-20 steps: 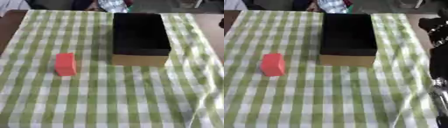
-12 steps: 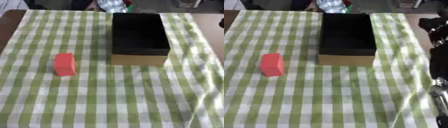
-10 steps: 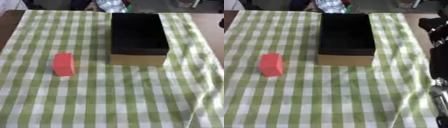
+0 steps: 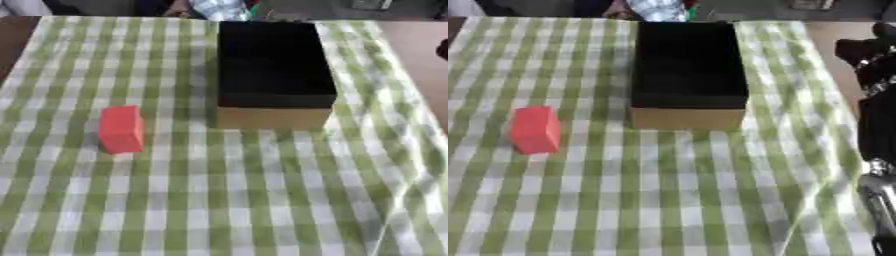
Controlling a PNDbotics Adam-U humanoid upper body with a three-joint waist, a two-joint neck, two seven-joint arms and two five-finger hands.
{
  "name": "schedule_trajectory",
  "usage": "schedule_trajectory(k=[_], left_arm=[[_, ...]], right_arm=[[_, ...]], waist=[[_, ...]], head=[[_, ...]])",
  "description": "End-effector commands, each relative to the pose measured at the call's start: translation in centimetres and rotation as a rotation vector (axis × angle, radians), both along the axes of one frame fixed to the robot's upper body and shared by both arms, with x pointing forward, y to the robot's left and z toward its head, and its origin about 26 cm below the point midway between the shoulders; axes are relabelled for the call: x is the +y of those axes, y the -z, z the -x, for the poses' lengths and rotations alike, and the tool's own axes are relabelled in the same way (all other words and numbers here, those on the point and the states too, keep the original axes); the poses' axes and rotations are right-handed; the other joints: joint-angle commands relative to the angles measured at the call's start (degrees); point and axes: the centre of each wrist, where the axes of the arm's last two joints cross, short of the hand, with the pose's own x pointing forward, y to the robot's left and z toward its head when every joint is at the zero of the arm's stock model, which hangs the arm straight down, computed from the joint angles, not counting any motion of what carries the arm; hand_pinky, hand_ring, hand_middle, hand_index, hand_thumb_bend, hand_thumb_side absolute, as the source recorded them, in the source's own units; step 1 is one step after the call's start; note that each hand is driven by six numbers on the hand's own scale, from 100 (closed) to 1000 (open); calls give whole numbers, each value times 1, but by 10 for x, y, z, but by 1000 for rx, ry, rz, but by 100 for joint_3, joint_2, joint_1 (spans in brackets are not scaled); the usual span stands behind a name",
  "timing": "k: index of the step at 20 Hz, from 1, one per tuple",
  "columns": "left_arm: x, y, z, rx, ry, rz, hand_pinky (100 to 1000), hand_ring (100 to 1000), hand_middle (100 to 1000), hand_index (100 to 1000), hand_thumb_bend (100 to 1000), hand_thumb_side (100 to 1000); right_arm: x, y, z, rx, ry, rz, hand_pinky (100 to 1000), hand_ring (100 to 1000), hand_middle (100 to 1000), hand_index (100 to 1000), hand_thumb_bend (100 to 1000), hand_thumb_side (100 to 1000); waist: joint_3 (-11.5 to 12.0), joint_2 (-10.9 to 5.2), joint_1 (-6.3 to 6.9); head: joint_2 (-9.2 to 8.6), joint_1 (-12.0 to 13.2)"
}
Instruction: Pick up objects on the table and place them in the box.
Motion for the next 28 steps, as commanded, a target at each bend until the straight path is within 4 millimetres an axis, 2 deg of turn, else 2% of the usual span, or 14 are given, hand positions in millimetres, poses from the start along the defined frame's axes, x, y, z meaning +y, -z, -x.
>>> schedule_trajectory(k=[1, 4, 8, 11, 16, 20, 23, 26, 28], left_arm=[[4, -18, -6, 49, -54, -210, 712, 712, 717, 890, 172, 752], [0, -27, -15, 111, -67, -370, 714, 734, 742, 902, 156, 743], [-6, -39, -23, 163, -67, -523, 719, 768, 772, 924, 220, 725], [-10, -41, -30, 209, -60, -632, 729, 778, 782, 931, 221, 738], [-15, -42, -37, 261, -53, -734, 743, 806, 806, 947, 280, 737], [-21, -45, -38, 276, -30, -798, 746, 817, 810, 950, 381, 732], [-22, -46, -41, 327, -25, -872, 759, 841, 836, 961, 491, 769], [-21, -50, -46, 402, -36, -956, 762, 857, 853, 970, 563, 790], [-22, -51, -50, 436, -49, -1004, 762, 862, 858, 974, 579, 798]], right_arm=[[0, -9, 1, -27, -10, 33, 822, 755, 608, 818, 100, 846], [1, -9, 1, -22, -18, 35, 823, 755, 608, 818, 100, 847], [1, -9, 1, -19, -27, 37, 823, 756, 608, 818, 100, 848], [2, -10, 0, -16, -33, 39, 823, 756, 608, 818, 100, 848], [2, -10, 0, -14, -38, 40, 823, 756, 608, 818, 100, 848], [3, -10, 0, -12, -43, 40, 824, 756, 607, 818, 100, 850], [3, -10, 0, -10, -45, 42, 824, 756, 607, 818, 100, 850], [3, -10, 0, -6, -48, 43, 824, 756, 607, 818, 100, 851], [3, -10, 0, -5, -49, 44, 824, 756, 607, 818, 100, 851]], waist=[[-26, -27, -18], [-66, -44, -8], [-101, -60, 10], [-128, -66, 31], [-159, -67, 46], [-168, -64, 62], [-178, -64, 71], [-183, -70, 87], [-185, -78, 95]], head=[[-7, 53], [-10, 96], [-26, 137], [-47, 173], [-55, 160], [-71, 68], [-57, 49], [-43, 71], [-42, 86]])
